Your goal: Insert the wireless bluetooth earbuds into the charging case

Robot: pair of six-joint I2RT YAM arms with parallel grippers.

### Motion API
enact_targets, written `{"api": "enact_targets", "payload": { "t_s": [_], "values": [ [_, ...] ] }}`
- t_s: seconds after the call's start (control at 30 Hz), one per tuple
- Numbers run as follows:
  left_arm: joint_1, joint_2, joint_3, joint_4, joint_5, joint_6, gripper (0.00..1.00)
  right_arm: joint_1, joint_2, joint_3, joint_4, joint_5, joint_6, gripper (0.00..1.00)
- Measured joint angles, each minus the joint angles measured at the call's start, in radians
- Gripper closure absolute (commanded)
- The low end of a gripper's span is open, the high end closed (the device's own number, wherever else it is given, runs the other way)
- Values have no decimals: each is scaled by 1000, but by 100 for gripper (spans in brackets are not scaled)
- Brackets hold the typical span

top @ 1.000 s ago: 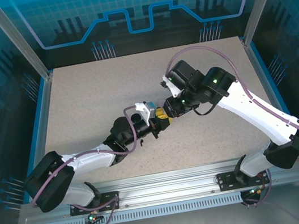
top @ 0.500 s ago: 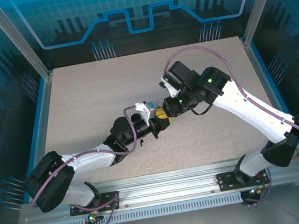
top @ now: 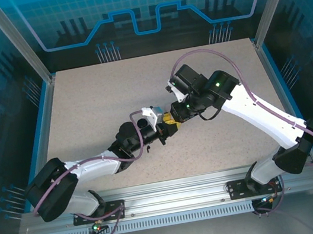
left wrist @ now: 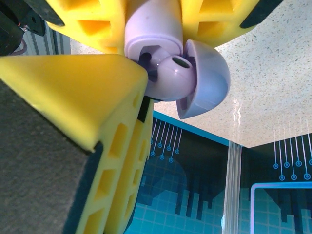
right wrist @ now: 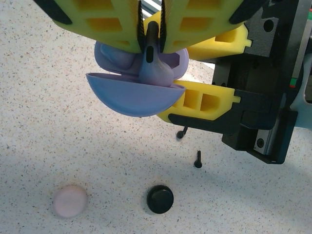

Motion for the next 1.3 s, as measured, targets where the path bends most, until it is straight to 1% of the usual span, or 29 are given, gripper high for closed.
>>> {"api": "enact_targets", "payload": {
  "t_s": [0.27, 0.63, 0.8, 1.0, 1.3],
  "values": [
    [0, 0, 0, -18, 0, 0, 97, -11, -39, -64, 56, -14, 0, 86],
    [0, -2, 0, 12, 0, -1, 97, -42, -228, -257, 265, -59, -9, 86],
    [0, -2, 0, 19, 0, -1, 97, -42, -280, -327, 384, -64, -18, 86],
    [0, -2, 0, 20, 0, -2, 97, -42, -293, -372, 464, -74, -28, 86],
    [0, -2, 0, 21, 0, -5, 97, -42, -292, -374, 474, -76, -35, 85]
  ]
}}
